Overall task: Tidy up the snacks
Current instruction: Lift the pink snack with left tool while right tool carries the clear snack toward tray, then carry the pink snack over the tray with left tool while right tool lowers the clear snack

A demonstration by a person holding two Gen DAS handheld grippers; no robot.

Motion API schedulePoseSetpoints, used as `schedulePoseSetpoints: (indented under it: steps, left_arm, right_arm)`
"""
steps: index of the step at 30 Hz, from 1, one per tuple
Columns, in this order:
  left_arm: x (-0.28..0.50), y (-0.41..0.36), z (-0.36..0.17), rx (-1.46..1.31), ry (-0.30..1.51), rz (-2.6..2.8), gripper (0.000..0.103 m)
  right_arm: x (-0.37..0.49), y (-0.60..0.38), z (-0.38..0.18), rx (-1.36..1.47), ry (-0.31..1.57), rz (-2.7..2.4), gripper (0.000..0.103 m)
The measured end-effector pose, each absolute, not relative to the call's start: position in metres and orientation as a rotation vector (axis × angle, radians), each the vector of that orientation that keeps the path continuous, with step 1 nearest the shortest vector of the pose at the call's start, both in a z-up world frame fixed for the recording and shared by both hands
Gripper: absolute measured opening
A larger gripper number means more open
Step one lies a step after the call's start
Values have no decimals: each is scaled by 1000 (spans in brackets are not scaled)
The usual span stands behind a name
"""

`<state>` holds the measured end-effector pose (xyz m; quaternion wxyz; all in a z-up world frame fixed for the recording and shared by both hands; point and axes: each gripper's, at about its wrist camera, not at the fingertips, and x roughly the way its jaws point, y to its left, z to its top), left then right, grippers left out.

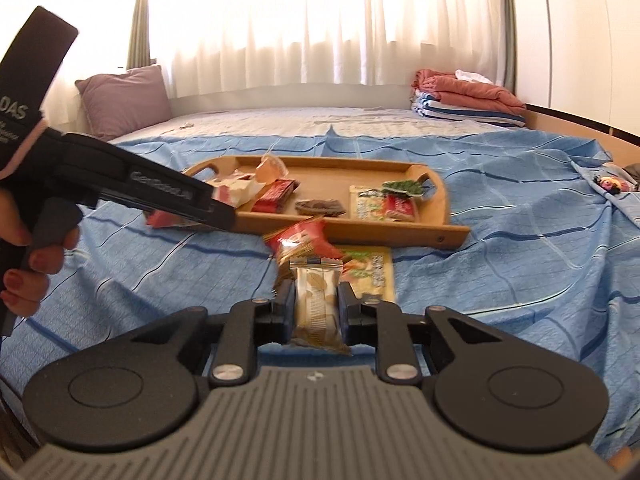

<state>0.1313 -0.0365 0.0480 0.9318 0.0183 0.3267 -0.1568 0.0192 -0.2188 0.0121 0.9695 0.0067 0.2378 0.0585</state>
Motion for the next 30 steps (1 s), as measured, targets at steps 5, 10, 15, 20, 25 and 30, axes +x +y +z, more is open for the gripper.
schedulePoseSetpoints:
  steps: [5,10,15,20,25,30]
  left_arm:
    - [141,-30,60,3,648,-309,60]
    - [157,-24,71,-26,639,-292,60]
    - [171,-20,81,-33,628,-273,60]
    - [185,-17,82,-48,636,-255,60]
    - [196,-16,77,-63,658,-241,60]
    - [204,-13,74,-67,665,-230,60]
  right_arm:
    - [28,-238,31,43,466,82,26]
    - [41,-257,48,64,446,55,26]
    - [63,-272,57,93,438,43,26]
    - [84,-279,63,117,432,44,26]
    - [103,-278,59,138,447,58,26]
    - [118,-272,55,133,466,74,26]
